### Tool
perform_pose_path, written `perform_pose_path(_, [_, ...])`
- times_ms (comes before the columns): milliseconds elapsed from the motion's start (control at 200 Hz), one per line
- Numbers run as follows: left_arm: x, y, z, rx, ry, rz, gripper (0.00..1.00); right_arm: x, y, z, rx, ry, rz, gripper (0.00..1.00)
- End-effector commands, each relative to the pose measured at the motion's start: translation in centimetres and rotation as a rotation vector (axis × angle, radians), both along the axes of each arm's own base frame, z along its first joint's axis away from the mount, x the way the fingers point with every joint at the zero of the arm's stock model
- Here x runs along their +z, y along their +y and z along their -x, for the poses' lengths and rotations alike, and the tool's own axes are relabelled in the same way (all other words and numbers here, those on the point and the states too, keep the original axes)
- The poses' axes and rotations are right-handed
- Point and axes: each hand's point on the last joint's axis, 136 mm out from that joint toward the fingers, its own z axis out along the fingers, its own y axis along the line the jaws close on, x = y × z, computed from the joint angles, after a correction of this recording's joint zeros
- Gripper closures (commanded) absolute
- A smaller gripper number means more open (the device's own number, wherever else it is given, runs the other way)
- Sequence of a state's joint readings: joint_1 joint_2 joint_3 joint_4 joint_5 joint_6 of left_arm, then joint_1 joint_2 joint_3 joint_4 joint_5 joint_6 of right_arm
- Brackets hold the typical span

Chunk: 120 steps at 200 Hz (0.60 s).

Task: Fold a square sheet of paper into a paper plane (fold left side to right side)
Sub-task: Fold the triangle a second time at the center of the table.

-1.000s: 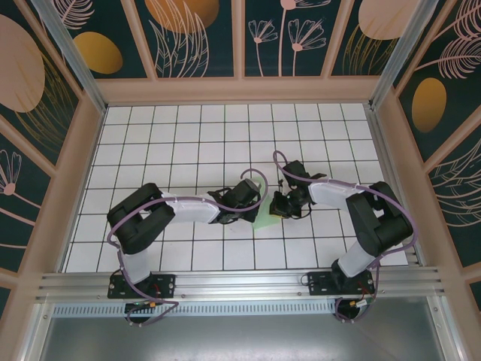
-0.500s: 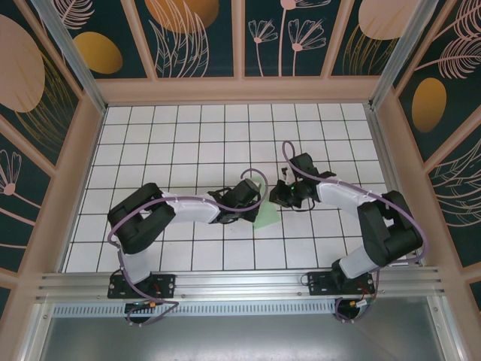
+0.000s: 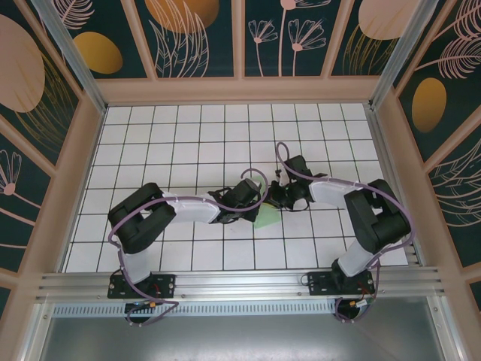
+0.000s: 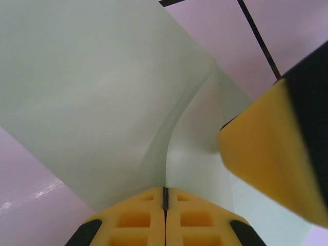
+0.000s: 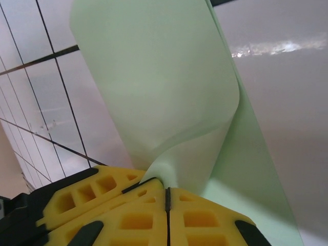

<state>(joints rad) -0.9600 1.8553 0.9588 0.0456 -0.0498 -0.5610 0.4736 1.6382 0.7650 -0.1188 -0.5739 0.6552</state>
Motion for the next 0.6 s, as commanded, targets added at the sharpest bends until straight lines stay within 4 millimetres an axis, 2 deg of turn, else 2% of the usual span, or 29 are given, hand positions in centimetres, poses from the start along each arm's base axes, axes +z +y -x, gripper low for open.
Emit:
perform_pose_path(0, [-2.1,1.0,0.6,-0.001,0.053,-0.052,0.92,0.5,1.1,-0.7,0.013,-0.015,-0.024,0.91])
perform_pose_path(250, [-2.2,1.2,0.6,0.003,0.051,-0.059,0.92,-1.6,0.3,-0.2,0.017,0.011,0.045,0.92])
perform_pose_path(596, [-2.4,1.6,0.5,0.021,0.049,-0.074,0.92,-3.2,-1.2,0.5,0.019,0.030,0.136,0.92])
